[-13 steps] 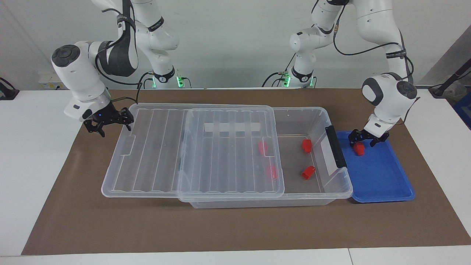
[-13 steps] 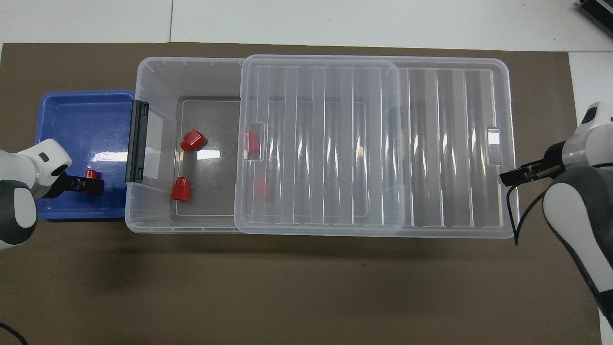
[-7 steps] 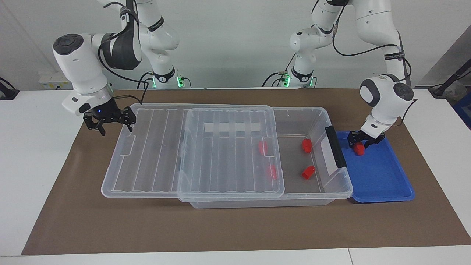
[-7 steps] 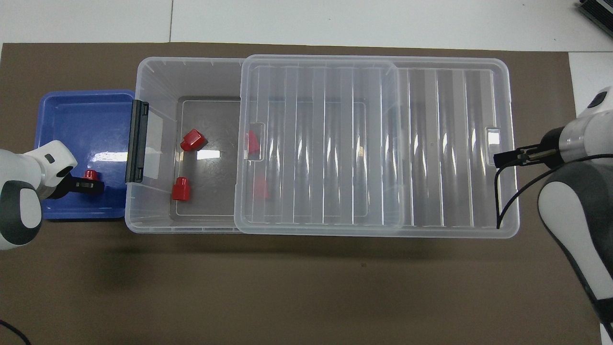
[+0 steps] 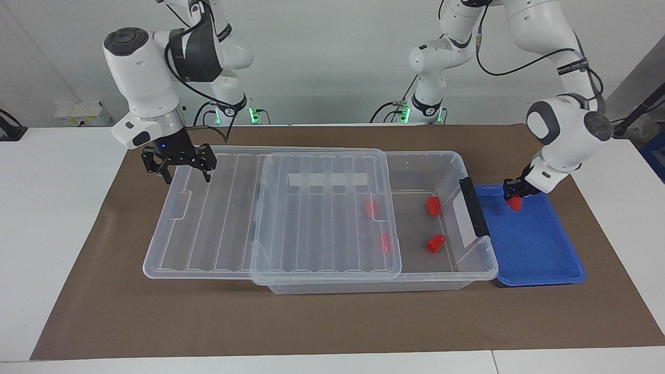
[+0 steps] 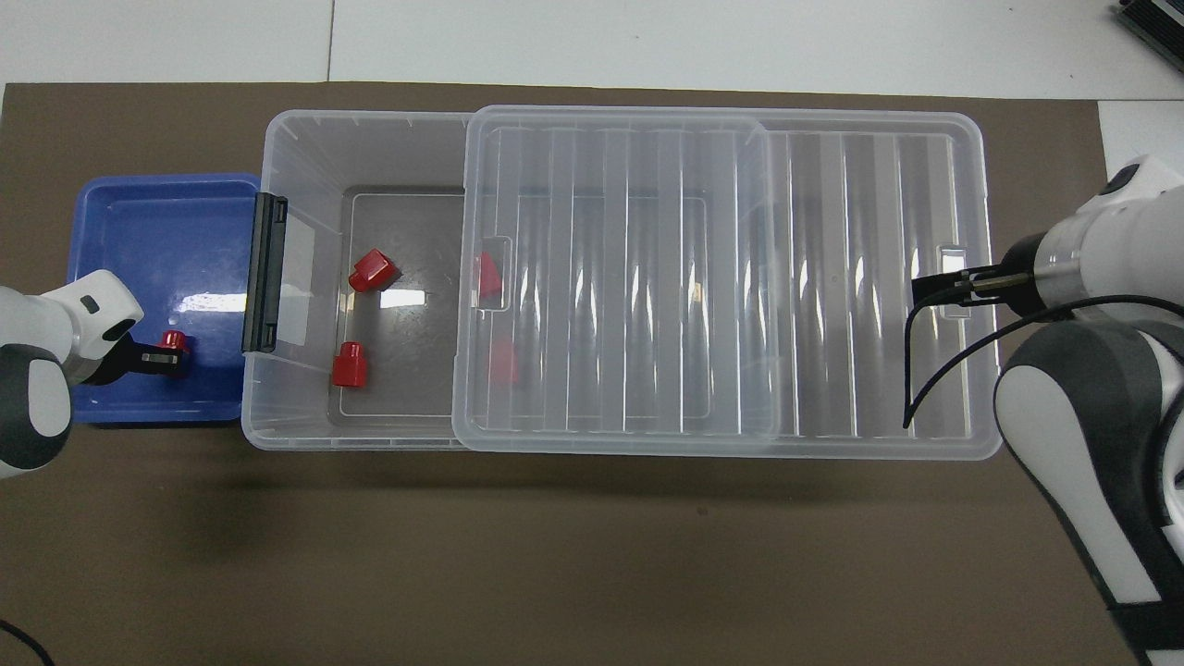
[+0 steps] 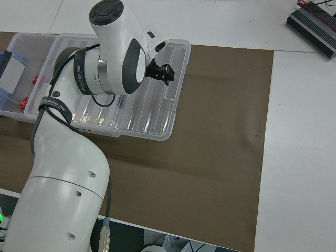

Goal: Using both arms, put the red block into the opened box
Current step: 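Carry the red block into the opened box with the left gripper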

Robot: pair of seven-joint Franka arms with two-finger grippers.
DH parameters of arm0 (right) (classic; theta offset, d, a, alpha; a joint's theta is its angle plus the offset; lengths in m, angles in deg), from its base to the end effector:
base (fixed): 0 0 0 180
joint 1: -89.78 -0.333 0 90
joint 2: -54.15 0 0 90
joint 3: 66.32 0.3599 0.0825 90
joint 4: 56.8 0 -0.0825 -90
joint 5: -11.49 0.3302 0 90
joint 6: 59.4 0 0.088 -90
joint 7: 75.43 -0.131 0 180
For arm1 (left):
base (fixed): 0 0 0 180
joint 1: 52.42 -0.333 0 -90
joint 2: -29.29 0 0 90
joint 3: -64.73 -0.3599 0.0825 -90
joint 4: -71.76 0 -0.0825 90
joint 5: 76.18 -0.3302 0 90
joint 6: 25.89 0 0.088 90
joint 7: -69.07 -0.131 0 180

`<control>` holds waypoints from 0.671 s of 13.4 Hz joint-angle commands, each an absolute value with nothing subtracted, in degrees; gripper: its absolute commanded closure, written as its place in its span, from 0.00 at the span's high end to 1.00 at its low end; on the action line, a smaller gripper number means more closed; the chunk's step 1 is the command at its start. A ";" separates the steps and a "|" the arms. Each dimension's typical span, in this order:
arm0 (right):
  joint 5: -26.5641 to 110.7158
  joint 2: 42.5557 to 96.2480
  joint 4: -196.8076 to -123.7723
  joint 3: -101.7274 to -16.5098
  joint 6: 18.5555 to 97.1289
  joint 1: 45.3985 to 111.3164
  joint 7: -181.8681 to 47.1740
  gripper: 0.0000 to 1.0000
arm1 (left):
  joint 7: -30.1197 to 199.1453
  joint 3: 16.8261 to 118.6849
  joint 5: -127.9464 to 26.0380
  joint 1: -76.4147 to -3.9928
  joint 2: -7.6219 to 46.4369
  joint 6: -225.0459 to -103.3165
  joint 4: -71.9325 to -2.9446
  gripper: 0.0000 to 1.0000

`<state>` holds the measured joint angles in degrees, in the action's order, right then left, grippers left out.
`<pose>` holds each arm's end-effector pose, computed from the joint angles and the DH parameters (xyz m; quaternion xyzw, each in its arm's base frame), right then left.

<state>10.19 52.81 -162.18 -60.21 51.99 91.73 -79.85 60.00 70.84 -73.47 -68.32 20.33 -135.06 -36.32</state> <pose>0.5172 0.0362 0.5760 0.9979 0.0013 0.0647 0.0072 0.5308 0.0898 0.4578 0.9971 0.0156 -0.0624 0.0408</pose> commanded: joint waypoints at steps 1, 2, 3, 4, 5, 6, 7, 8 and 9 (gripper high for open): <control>10.52 53.09 -157.80 -60.17 47.57 91.02 -84.03 1.00 | 72.27 70.70 -66.63 -66.48 19.89 -119.96 -22.67 0.00; 10.35 53.09 -155.96 -60.17 45.38 90.40 -85.53 1.00 | 79.11 71.05 -63.12 -66.31 20.15 -118.45 -20.89 0.00; 10.08 53.27 -154.46 -60.17 43.53 89.88 -87.37 1.00 | 87.18 71.40 -59.43 -64.74 20.76 -119.13 -20.70 0.00; 10.08 53.62 -153.66 -60.17 42.73 89.70 -88.52 1.00 | 95.79 71.58 -58.09 -62.90 20.94 -120.09 -20.53 0.00; 10.08 53.53 -153.57 -60.17 42.29 89.69 -88.96 1.00 | 102.92 71.67 -58.07 -60.27 21.12 -122.19 -20.44 0.00; 10.43 53.27 -153.39 -60.17 41.24 89.69 -89.14 1.00 | 109.43 71.85 -58.25 -56.50 21.21 -126.30 -20.87 0.00; 10.43 53.10 -152.61 -60.17 39.93 89.69 -89.14 1.00 | 114.11 71.76 -58.86 -52.64 21.38 -130.78 -22.44 0.00; 10.43 53.09 -151.47 -60.17 38.26 89.78 -89.06 1.00 | 116.25 71.76 -60.00 -49.81 22.60 -135.61 -26.03 0.00; 10.43 53.09 -150.94 -60.17 36.94 89.78 -89.06 1.00 | 116.27 71.85 -61.66 -48.30 23.74 -139.75 -29.89 0.00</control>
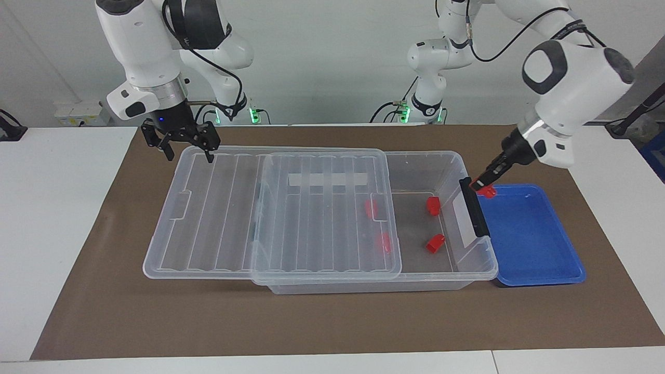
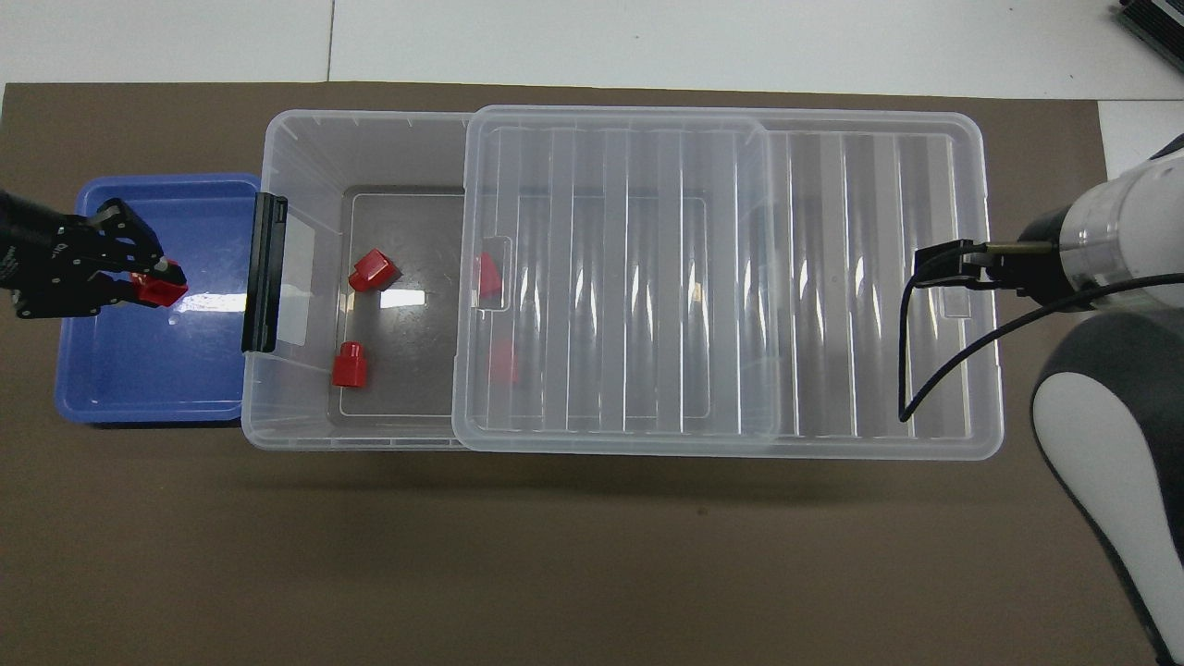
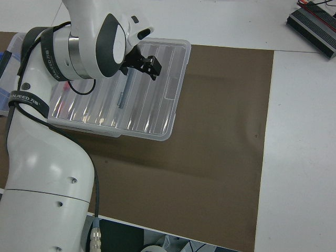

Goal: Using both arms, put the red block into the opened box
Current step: 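Carry the red block into the opened box with the left gripper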

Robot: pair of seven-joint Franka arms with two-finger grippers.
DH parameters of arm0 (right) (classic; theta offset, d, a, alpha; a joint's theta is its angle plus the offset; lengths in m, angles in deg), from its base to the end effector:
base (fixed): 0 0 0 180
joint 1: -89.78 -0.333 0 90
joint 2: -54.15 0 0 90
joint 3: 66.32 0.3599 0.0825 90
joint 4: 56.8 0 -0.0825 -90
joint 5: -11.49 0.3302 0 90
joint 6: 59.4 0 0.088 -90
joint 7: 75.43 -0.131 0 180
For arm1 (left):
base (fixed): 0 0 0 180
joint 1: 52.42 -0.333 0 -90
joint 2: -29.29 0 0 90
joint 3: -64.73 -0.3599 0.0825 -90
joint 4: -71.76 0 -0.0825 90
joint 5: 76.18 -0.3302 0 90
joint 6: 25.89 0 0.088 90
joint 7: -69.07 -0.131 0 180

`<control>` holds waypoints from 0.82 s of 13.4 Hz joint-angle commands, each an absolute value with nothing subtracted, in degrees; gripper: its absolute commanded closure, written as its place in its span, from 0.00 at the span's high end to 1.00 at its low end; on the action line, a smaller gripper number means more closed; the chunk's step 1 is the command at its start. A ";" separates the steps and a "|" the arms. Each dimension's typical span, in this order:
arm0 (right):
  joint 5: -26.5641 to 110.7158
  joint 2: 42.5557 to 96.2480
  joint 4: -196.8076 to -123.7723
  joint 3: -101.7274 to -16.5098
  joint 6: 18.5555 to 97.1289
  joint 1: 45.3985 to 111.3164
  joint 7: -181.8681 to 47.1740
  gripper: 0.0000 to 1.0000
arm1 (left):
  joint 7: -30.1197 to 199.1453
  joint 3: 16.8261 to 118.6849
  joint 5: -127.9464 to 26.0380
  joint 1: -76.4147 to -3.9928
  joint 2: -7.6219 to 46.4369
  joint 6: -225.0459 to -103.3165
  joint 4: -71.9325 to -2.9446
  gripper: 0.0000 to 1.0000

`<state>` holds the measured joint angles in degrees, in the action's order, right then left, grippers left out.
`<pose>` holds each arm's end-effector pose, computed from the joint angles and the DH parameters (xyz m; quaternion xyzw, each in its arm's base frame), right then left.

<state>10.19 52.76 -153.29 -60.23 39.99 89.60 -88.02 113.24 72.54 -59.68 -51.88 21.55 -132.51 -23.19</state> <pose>0.5047 0.0536 0.6235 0.9978 -0.0536 0.0389 0.0063 0.5585 -0.1057 0.5670 0.9284 0.3391 -0.0347 0.1478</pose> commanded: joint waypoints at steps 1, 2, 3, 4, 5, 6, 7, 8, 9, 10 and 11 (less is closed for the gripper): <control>10.43 52.83 -150.76 -60.17 35.97 89.78 -89.06 1.00 | 116.44 71.85 -62.89 -45.51 24.28 -143.88 -33.67 0.00; 10.52 52.22 -150.76 -60.17 34.83 89.87 -88.97 1.00 | 116.44 71.85 -66.04 -43.56 24.37 -147.66 -36.84 0.00; 10.52 52.04 -150.76 -60.25 34.21 89.96 -88.88 1.00 | 115.83 71.85 -70.33 -42.59 24.54 -150.49 -39.66 0.00; 10.61 51.69 -150.84 -60.34 33.33 90.57 -88.36 1.00 | 114.61 71.93 -72.64 -42.58 24.81 -151.30 -41.08 0.00; 10.61 51.43 -151.19 -60.69 33.06 90.49 -88.27 1.00 | 111.46 71.93 -73.01 -42.66 24.64 -151.48 -41.61 0.00; 10.69 51.34 -151.20 -60.69 33.06 90.75 -88.27 1.00 | 108.74 71.93 -73.01 -42.75 24.55 -151.83 -42.49 0.00; 10.70 51.25 -151.28 -60.87 32.97 90.49 -88.00 1.00 | 107.93 71.85 -73.10 -42.67 24.37 -152.70 -43.37 0.00; 10.70 50.64 -151.28 -60.87 32.36 90.57 -88.00 1.00 | 107.92 71.93 -73.45 -42.40 23.85 -154.63 -44.42 0.00; 10.70 50.46 -151.46 -60.96 32.09 90.49 -88.00 1.00 | 108.00 71.93 -73.80 -41.44 23.06 -156.73 -45.56 0.00; 10.70 50.20 -151.55 -61.65 31.92 90.22 -87.91 1.00 | 108.09 71.85 -74.41 -40.65 21.75 -158.49 -46.10 0.00; 10.70 50.02 -151.63 -62.88 31.48 89.70 -87.83 1.00 | 108.18 71.85 -75.99 -40.38 19.65 -160.25 -46.19 0.00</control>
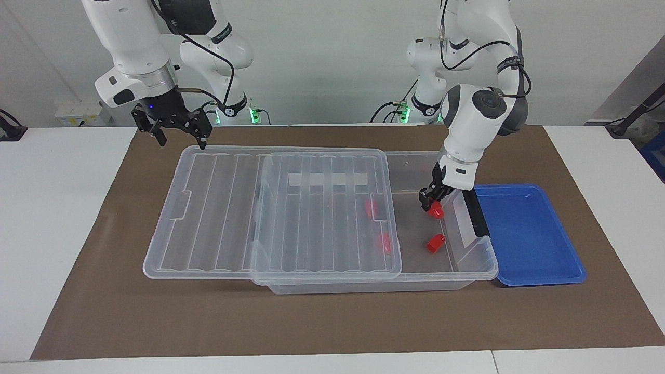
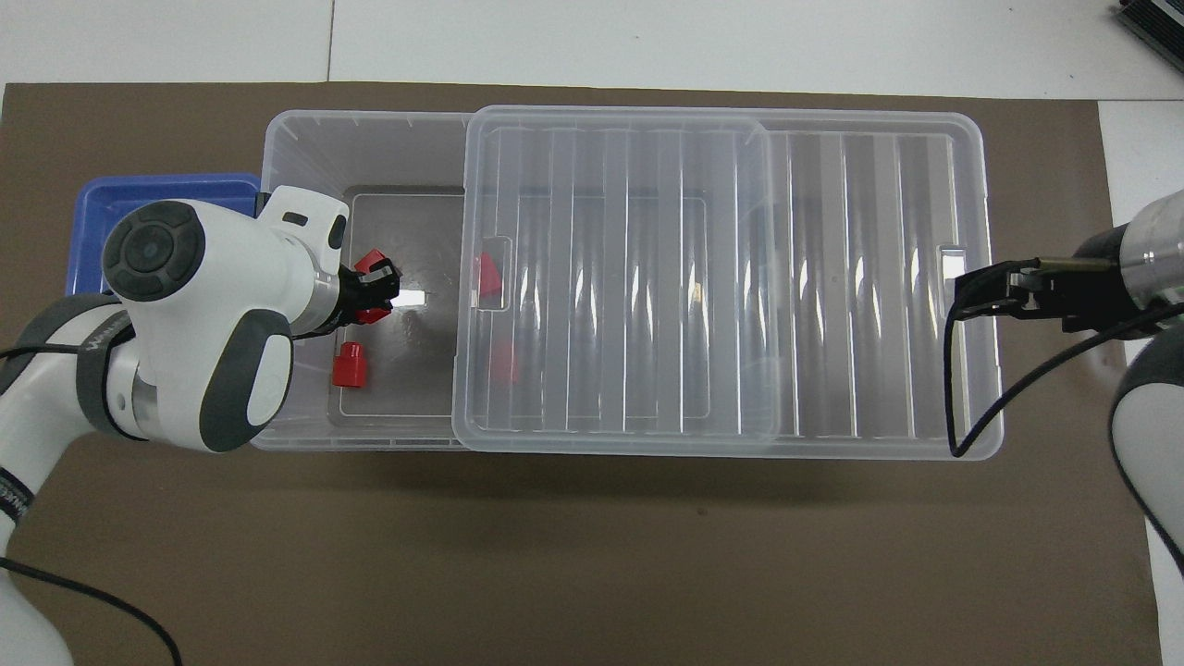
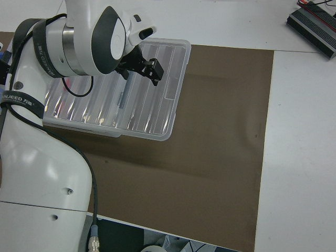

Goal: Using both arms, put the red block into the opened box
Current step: 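Carry the red block into the opened box with the left gripper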

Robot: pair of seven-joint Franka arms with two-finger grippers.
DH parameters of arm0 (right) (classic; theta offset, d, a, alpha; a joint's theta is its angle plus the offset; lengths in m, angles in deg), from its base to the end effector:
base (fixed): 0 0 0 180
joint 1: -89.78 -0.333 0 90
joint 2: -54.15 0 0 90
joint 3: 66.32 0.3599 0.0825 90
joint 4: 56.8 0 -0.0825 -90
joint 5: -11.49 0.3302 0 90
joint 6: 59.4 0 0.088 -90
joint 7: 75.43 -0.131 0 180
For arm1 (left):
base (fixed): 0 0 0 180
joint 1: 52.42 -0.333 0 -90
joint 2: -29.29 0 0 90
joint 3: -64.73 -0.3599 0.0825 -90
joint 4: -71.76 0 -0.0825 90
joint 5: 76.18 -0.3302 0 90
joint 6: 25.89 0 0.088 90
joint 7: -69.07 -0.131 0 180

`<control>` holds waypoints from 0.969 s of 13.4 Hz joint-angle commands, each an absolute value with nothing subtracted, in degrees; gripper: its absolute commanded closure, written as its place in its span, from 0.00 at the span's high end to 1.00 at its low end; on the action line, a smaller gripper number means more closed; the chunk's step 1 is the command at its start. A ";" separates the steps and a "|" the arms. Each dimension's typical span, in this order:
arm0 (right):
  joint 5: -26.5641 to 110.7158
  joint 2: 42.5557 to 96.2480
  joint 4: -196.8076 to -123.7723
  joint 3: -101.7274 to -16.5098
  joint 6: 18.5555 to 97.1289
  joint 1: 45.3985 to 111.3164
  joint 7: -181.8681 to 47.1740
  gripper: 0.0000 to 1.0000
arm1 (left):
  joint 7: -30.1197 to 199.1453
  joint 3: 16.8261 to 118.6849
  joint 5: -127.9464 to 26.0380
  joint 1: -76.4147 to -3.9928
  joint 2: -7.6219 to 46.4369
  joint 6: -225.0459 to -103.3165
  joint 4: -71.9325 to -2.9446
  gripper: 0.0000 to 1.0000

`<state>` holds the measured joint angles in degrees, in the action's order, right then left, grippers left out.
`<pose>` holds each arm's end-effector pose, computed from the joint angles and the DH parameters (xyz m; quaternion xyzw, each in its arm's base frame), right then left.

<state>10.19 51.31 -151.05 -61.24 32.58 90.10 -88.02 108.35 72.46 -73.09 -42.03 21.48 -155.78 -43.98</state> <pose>0.4845 0.0387 0.6407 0.9976 -0.0680 0.0069 0.0126 0.5259 -0.1717 0.4449 0.9777 0.2002 0.0342 0.0537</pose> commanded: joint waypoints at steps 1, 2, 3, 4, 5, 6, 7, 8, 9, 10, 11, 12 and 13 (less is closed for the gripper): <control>10.70 50.02 -151.64 -63.41 31.47 89.52 -87.39 1.00 | 108.18 71.93 -76.79 -40.29 18.49 -161.05 -46.19 0.00; 10.70 49.93 -151.81 -63.59 31.47 89.34 -87.21 1.00 | 108.27 71.93 -76.88 -39.77 17.61 -161.41 -46.19 0.00; 10.70 49.93 -151.99 -63.86 31.39 89.26 -87.21 1.00 | 108.62 71.85 -76.88 -39.24 16.82 -162.02 -46.19 0.00; 10.70 49.84 -152.16 -63.95 31.47 89.08 -87.21 1.00 | 108.71 71.85 -76.97 -38.37 15.59 -163.16 -46.54 0.00; 10.70 49.84 -152.25 -64.64 31.47 88.21 -87.21 1.00 | 108.80 71.85 -76.97 -38.01 15.15 -164.65 -47.32 0.00; 10.70 49.75 -152.25 -66.13 31.47 86.63 -87.21 1.00 | 108.80 71.85 -76.97 -38.01 14.97 -166.06 -48.20 0.00; 10.70 49.58 -152.51 -67.88 31.47 85.14 -87.04 1.00 | 108.80 71.85 -76.97 -38.01 14.88 -167.20 -48.65 0.00; 10.70 49.67 -152.43 -68.16 31.47 84.86 -86.95 1.00 | 108.71 71.85 -76.97 -38.01 14.44 -168.26 -48.91 0.00; 10.70 49.75 -152.51 -68.16 31.47 84.69 -86.86 1.00 | 108.71 71.85 -76.97 -38.09 14.18 -168.79 -49.18 0.00; 10.70 50.10 -152.51 -68.16 31.39 84.86 -86.86 1.00 | 108.71 71.85 -76.97 -38.09 14.17 -168.88 -49.26 0.00; 10.61 50.11 -152.60 -68.16 31.47 84.95 -86.77 1.00 | 108.36 71.85 -76.97 -38.27 13.91 -168.88 -49.18 0.00; 10.61 50.19 -152.60 -68.16 31.65 85.30 -86.25 1.00 | 108.10 71.85 -77.23 -38.53 13.91 -168.88 -49.18 0.13; 10.61 50.28 -152.69 -68.16 32.26 85.47 -85.46 1.00 | 108.35 71.76 -77.23 -38.36 13.91 -168.71 -49.18 0.98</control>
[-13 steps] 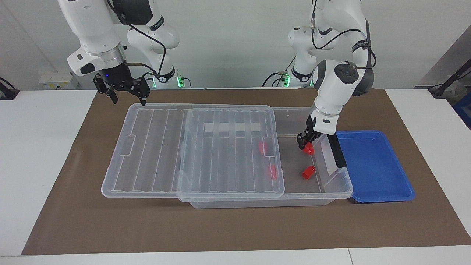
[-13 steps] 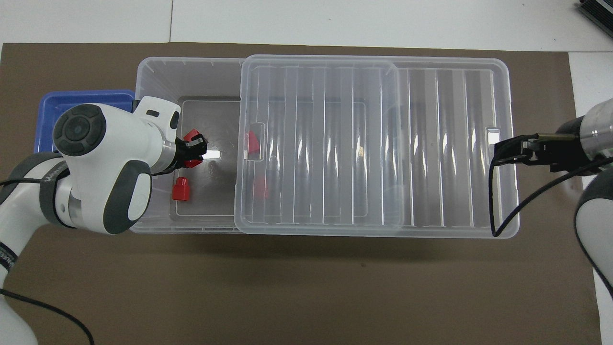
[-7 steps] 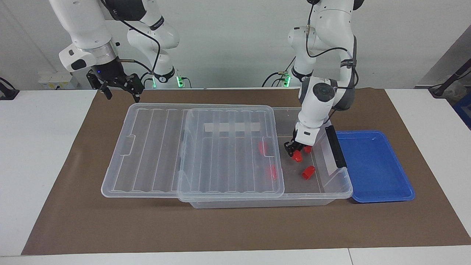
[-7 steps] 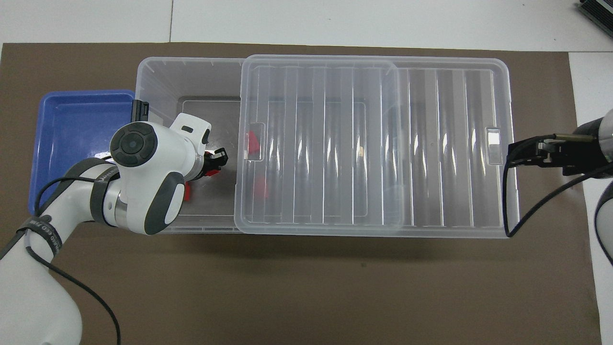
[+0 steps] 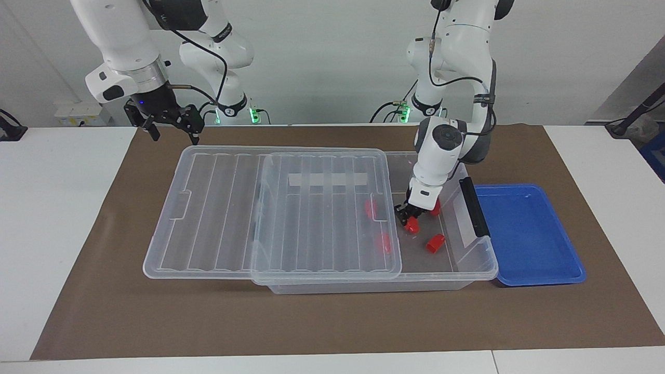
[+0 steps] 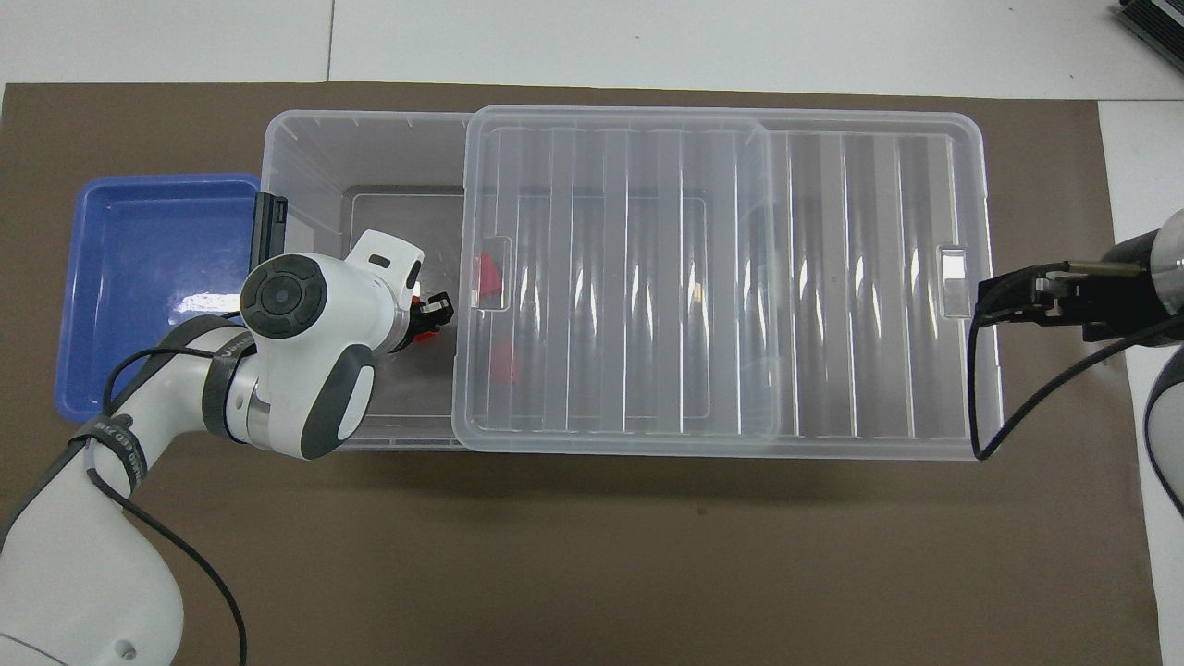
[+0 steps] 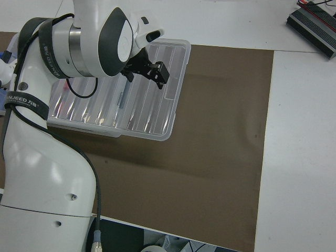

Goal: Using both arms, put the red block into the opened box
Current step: 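Carry the red block into the opened box with the left gripper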

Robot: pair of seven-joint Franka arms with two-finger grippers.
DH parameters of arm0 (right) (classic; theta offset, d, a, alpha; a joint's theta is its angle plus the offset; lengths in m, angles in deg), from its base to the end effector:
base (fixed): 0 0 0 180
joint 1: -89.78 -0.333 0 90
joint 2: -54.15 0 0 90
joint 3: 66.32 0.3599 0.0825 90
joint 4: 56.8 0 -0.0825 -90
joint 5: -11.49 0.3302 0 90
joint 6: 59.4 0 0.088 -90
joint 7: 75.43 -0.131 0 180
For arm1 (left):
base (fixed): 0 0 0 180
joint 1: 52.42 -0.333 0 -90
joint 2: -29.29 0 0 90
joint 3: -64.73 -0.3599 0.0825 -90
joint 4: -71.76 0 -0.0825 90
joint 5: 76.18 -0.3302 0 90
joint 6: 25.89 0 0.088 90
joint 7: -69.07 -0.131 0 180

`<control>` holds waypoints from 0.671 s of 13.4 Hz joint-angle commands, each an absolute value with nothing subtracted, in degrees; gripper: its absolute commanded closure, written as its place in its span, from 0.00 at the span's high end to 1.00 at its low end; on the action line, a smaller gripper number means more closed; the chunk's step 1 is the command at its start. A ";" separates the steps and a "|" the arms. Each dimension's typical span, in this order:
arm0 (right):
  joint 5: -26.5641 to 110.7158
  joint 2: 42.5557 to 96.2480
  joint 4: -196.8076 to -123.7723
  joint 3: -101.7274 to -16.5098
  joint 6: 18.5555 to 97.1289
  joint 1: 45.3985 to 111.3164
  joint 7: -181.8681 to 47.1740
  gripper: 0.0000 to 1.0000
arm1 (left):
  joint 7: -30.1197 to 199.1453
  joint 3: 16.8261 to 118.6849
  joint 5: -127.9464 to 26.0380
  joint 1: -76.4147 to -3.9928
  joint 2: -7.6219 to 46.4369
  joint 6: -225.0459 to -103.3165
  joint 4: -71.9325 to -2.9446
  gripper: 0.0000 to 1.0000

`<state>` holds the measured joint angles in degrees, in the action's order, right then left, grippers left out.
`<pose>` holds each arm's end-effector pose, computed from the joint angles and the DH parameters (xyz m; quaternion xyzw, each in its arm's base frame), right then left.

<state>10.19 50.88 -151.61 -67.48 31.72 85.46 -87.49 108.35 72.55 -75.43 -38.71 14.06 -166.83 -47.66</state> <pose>0.4806 0.0233 0.6390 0.9969 -0.0773 -0.0022 0.0112 0.5304 -0.2053 0.3660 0.9849 0.1621 0.0371 0.0474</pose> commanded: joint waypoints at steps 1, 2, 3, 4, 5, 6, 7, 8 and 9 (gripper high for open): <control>10.61 50.37 -152.95 -68.16 33.40 86.00 -85.10 0.94 | 108.88 71.67 -77.23 -38.10 13.91 -168.27 -48.83 1.00; 10.69 50.37 -153.65 -68.16 35.50 86.70 -85.01 0.53 | 109.67 71.50 -77.23 -38.09 14.00 -167.14 -48.22 1.00; 10.70 50.37 -154.61 -68.16 37.17 87.14 -84.32 0.04 | 110.55 71.50 -77.23 -38.44 14.43 -164.08 -46.99 1.00; 10.70 50.20 -155.67 -68.16 38.75 87.84 -83.79 0.00 | 110.38 71.41 -77.23 -38.88 14.79 -159.26 -44.11 1.00; 10.70 50.28 -157.42 -68.16 42.60 88.89 -83.52 0.00 | 110.03 71.23 -77.23 -38.97 15.23 -152.78 -40.34 1.00; 10.78 50.37 -159.70 -68.25 47.68 90.56 -83.43 0.00 | 109.85 71.14 -77.23 -39.32 15.75 -145.58 -35.43 1.00; 10.96 51.07 -160.94 -68.25 51.56 91.27 -82.91 0.00 | 109.76 71.14 -77.15 -40.28 15.84 -138.54 -30.42 1.00; 10.96 51.94 -161.47 -68.34 52.91 91.62 -82.64 0.00 | 109.68 71.23 -76.80 -41.07 15.93 -131.95 -24.54 1.00; 10.96 53.08 -161.57 -68.34 53.27 92.59 -82.64 0.00 | 109.24 71.06 -76.71 -41.95 16.02 -126.75 -20.22 1.00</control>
